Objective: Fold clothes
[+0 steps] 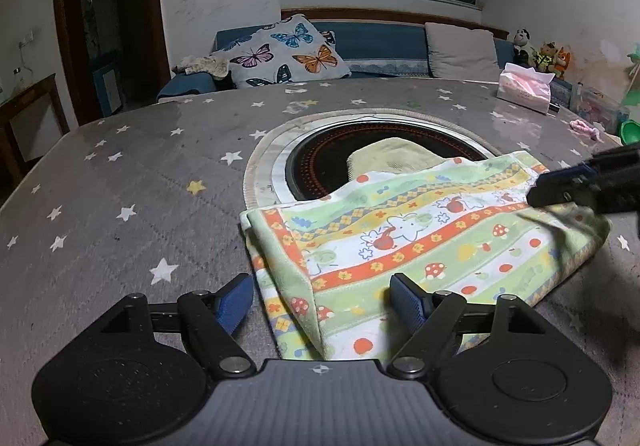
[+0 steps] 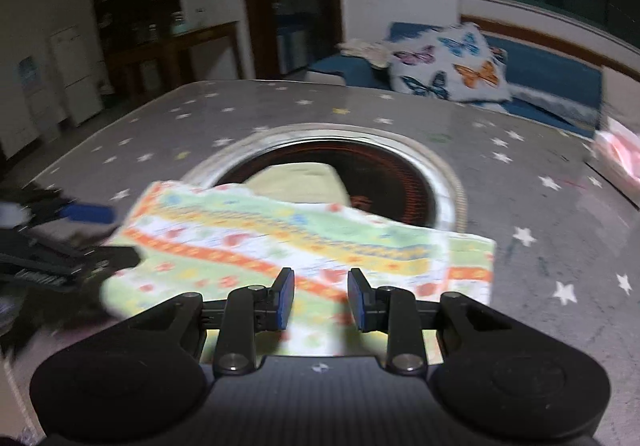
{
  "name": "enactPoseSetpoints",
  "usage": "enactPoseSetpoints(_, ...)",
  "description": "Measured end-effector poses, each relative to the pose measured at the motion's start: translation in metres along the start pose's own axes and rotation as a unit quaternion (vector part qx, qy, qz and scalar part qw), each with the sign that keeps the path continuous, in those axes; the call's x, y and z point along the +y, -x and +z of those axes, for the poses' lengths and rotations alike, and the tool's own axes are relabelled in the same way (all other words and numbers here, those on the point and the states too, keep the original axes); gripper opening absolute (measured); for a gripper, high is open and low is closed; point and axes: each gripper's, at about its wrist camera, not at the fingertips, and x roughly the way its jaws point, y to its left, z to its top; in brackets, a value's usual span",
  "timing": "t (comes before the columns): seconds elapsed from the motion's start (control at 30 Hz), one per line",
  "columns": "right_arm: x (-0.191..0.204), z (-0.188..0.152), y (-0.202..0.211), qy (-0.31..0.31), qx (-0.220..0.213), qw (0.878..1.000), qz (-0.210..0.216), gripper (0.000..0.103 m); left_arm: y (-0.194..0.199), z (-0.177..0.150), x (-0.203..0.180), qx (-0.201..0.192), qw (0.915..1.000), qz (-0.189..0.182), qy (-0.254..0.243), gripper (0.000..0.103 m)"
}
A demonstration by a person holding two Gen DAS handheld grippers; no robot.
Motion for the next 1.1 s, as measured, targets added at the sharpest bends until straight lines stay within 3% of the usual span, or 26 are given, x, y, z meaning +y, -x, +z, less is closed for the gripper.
enactPoseSetpoints(0.43,0.032,-0.017,0.003,0.049,0.011,0.999,0.017,0.029,0.003,-0.002,0.011,0.001,0.9998,0.013,0.015,0.079)
enactPoseSetpoints(0.7,0.041,-0.023,0.000,0.060,0.013,0.998,0.028,0.035,0.003,-0.005,0.020,0.008,0.9992,0.021,0.033,0.086)
enactPoseSetpoints(0.9,0.015,-0.008,0.005,0.011,0.001,1.000,0.027,0.037,0.001,0.000,0.024,0.004,0.9988,0.028,0.041,0.095)
enactPoseSetpoints(1.1,-0.021,0.006,-0.014,-0.031,-0.005,0.999,-0.019,0.037,-0.005,0.010,0.031,0.000,0.9980,0.042,0.046,0.099)
